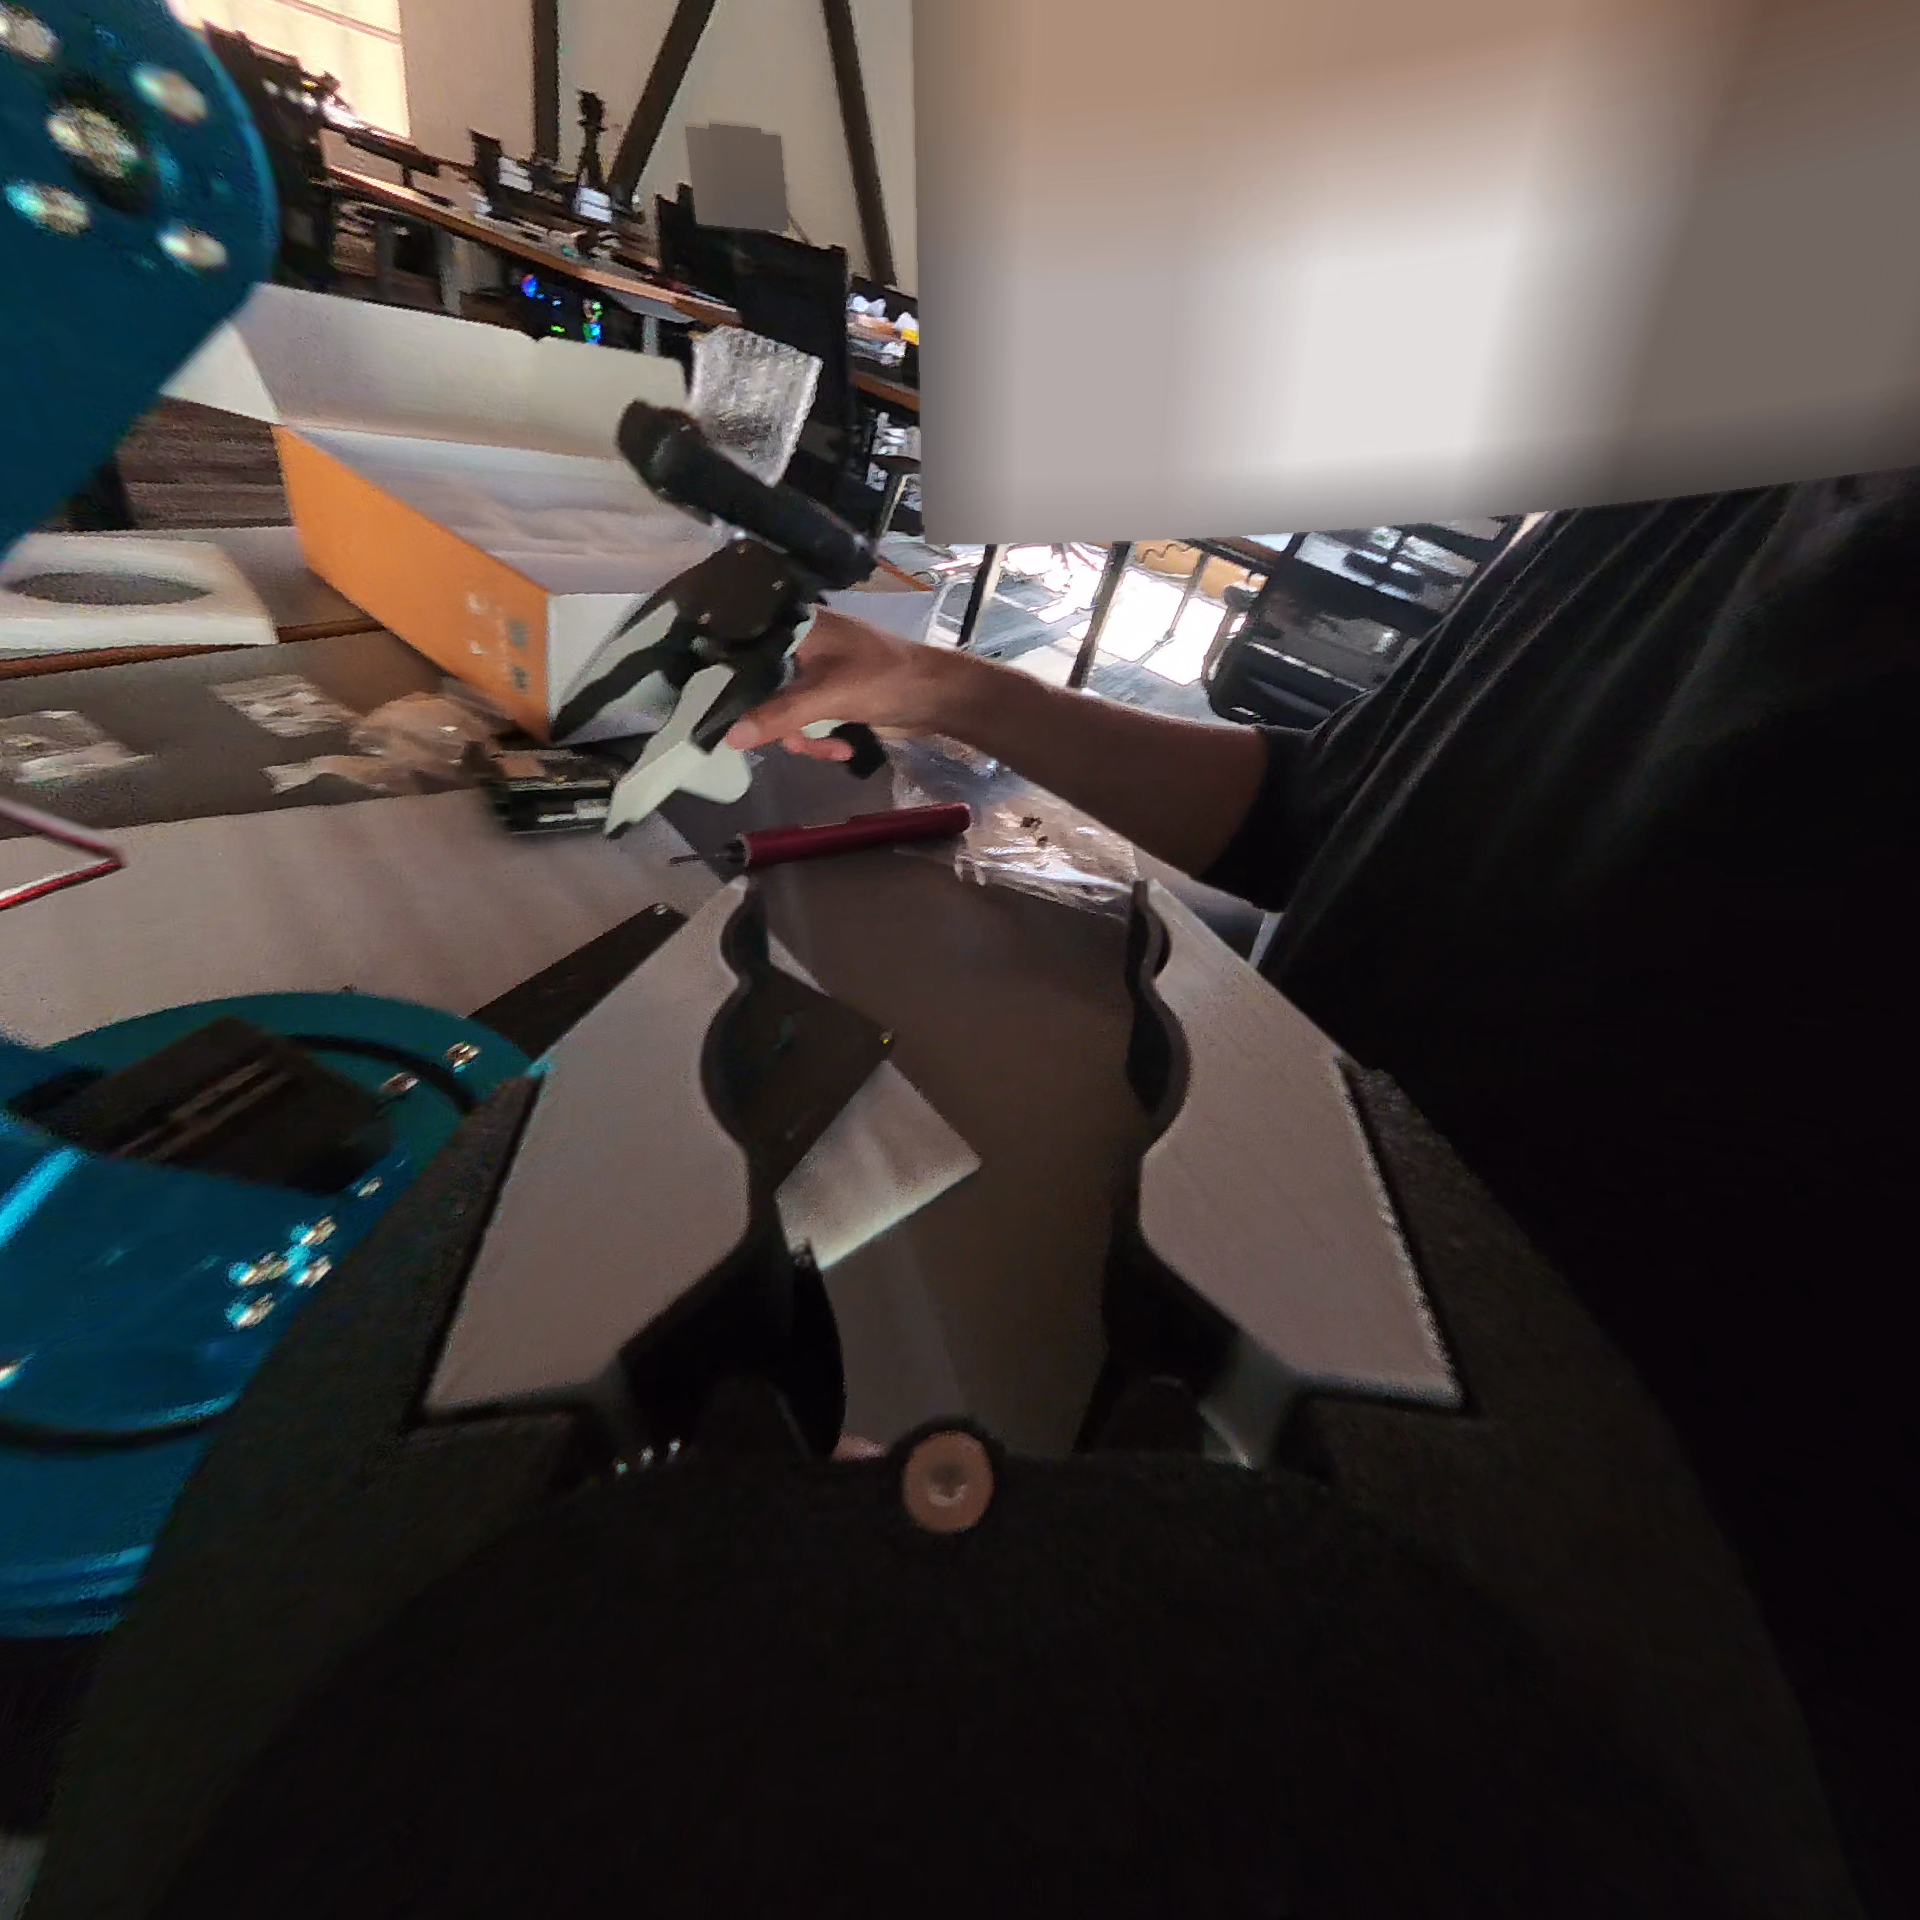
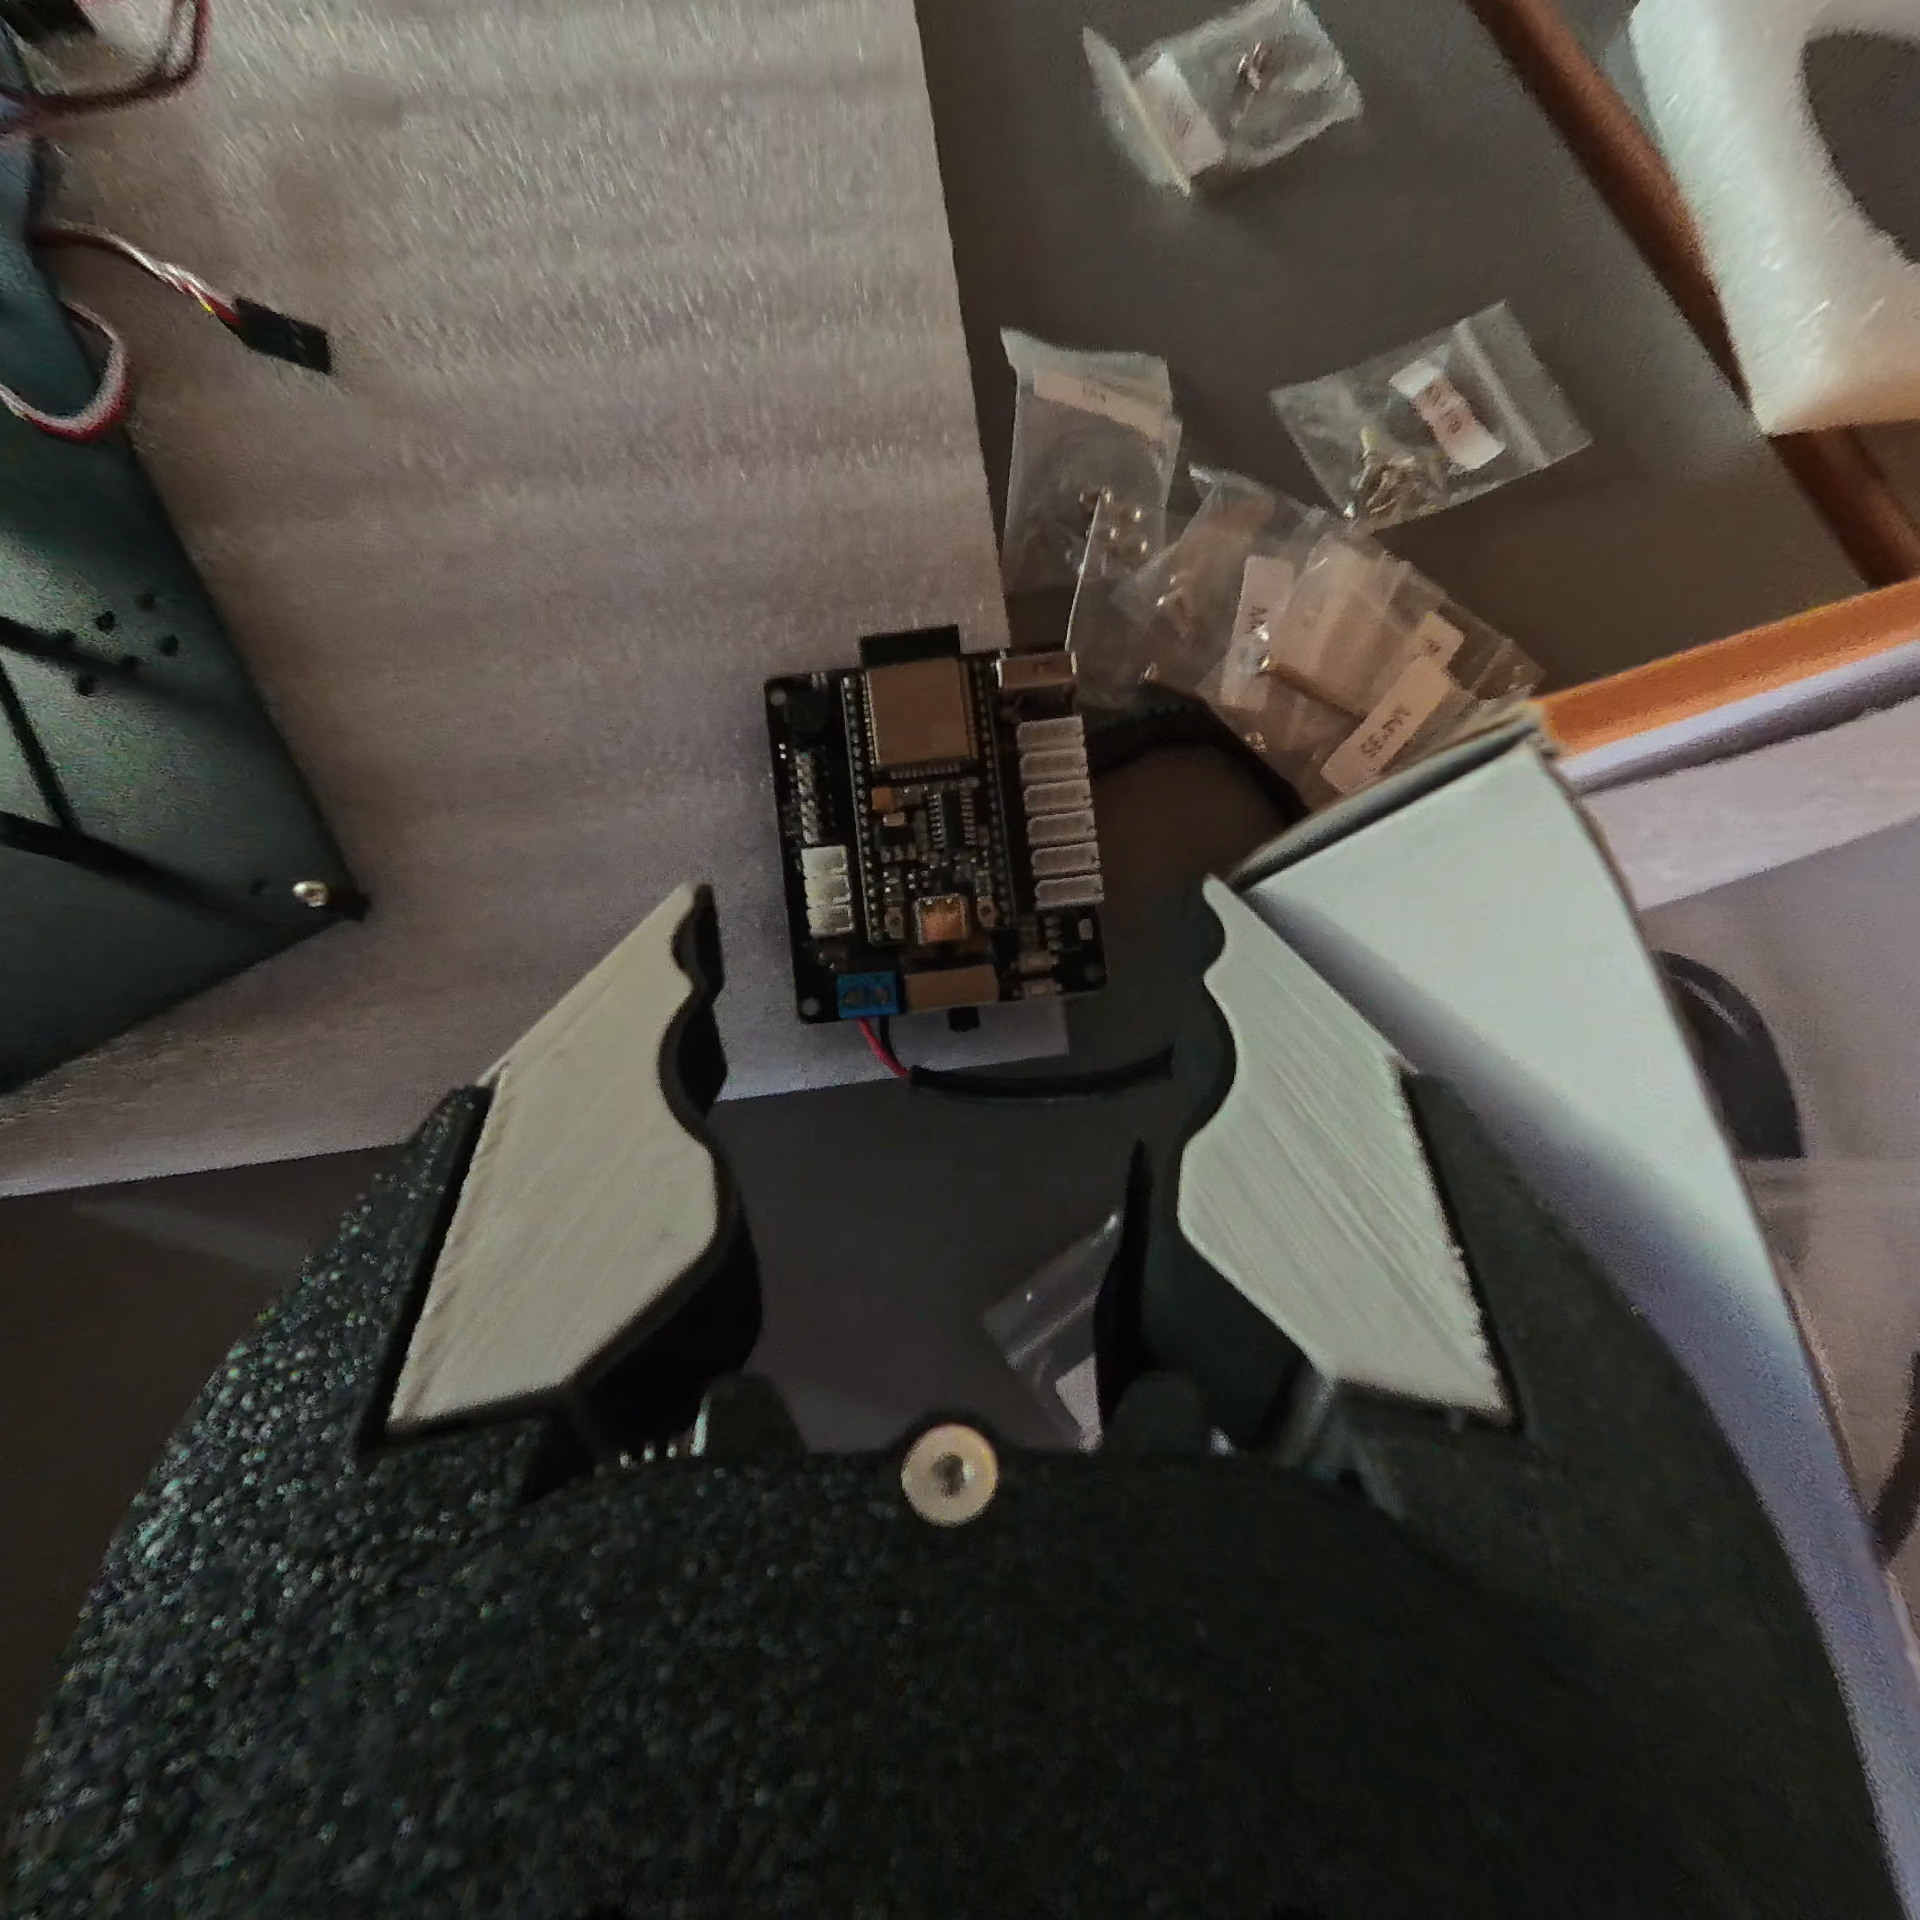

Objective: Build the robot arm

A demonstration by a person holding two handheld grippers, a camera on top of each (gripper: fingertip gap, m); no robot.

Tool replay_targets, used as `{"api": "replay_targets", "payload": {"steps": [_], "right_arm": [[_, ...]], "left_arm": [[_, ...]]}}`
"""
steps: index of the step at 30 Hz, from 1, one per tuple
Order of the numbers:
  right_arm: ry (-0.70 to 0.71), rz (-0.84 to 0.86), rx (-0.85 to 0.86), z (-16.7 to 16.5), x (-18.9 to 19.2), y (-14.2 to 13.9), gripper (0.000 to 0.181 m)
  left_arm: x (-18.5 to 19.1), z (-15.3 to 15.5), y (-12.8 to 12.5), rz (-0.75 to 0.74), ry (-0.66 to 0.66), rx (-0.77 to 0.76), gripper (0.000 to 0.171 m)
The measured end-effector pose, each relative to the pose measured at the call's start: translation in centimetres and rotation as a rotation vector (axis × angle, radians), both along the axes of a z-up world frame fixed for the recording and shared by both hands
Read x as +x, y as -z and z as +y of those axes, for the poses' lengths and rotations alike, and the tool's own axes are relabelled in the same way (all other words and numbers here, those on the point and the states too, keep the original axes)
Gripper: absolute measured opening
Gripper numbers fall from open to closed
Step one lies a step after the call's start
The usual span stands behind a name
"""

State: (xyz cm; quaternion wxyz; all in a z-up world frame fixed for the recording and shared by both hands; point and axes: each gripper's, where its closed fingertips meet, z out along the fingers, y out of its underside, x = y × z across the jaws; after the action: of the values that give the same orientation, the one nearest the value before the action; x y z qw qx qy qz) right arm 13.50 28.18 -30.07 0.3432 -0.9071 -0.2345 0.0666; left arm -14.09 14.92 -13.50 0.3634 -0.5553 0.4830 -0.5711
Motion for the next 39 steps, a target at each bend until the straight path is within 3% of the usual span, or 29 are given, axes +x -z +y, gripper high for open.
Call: {"api": "replay_targets", "payload": {"steps": [2, 6, 13, 17, 22, 26, 31, 39], "right_arm": [[-0.011, -0.001, -0.017, 0.4, -0.2, 0.8, 0.087], [-0.036, 0.104, -0.075, 0.5, -0.6, 0.9, 0.062], [-0.088, 0.068, 0.018, 0.1, -1.6, -0.8, 0.060], [-0.158, 0.150, 0.072, -1.0, -4.8, -4.1, 0.060], [-0.335, 0.162, 0.072, -5.1, -12.5, -7.0, 0.060], [-0.380, 0.135, 0.000, -7.8, -16.5, -5.2, 0.060], [-0.345, 0.069, -0.017, -8.3, -17.4, -2.6, 0.059], [-0.367, 0.072, -0.086, -8.3, -16.9, -1.6, 0.060]], "left_arm": [[0.8, -0.3, 0.1, -0.002, 0.018, 0.002, 0.068], [1.3, -0.4, 0.3, 0.024, 0.018, 0.049, 0.068], [1.1, 0.1, 1.5, 0.069, -0.031, 0.054, 0.068], [1.5, 0.2, 3.7, 0.128, -0.074, 0.046, 0.068], [2.4, 1.1, 7.3, 0.239, -0.175, 0.091, 0.066], [3.5, 1.8, 10.1, 0.335, -0.266, 0.178, 0.066], [4.5, 1.8, 13.0, 0.443, -0.321, 0.262, 0.060], [6.0, 1.9, 13.2, 0.441, -0.306, 0.211, 0.060]]}}
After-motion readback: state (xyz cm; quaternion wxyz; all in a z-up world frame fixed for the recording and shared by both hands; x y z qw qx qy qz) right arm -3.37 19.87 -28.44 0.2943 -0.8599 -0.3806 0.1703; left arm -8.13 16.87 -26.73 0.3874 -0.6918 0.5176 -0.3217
